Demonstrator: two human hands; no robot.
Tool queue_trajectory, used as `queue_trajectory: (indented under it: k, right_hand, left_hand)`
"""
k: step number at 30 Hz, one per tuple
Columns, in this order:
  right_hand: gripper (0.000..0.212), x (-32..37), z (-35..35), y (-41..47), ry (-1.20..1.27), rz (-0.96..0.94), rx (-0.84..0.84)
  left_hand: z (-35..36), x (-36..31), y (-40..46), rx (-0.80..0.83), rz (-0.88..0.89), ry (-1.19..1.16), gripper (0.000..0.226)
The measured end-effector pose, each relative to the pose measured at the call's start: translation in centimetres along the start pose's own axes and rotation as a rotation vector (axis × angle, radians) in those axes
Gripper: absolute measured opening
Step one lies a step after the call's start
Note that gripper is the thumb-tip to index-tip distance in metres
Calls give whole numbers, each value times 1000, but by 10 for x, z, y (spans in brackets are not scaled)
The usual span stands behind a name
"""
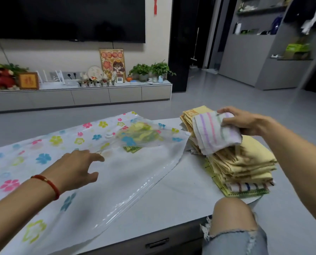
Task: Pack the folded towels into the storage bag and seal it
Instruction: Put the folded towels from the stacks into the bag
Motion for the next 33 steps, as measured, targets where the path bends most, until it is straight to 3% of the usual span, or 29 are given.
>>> queue_trajectory:
  k: [3, 11, 13, 18, 23, 28, 33]
  right_hand:
    - [48, 13, 46, -42, 183, 74, 342]
    - [54, 36, 228, -110, 269, 1, 710]
    - [53, 48, 285, -96, 335, -27, 678]
    - [51, 83, 389, -30, 776, -17, 356]
    - [43, 42, 472, 8, 588, 133, 227]
    - [33, 57, 495, 41, 457, -44, 160]
    - [37, 70, 494, 62, 217, -148, 141]
  left_hand:
    - [-7, 4, -2, -7, -19, 3, 60]
    - [-47, 14, 9, -111, 3, 146, 83]
    - [-55, 15, 10, -118, 12, 120, 86]
    - [-73, 15, 12, -171, 23, 74, 82]
    - [-65, 21, 9, -189, 54, 50, 84]
    - [-61, 25, 2, -250, 92, 6, 80]
    - [-61, 26, -2, -300, 107, -55, 80]
Point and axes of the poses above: each hand's wrist, its own y-axis towards the middle knuckle, its own z-axis out of the palm, x = y × z, the point moved 9 cm from there along y, towards the middle knuckle, and after that the axes turned 1 degree about -y, right-handed, at the moved point
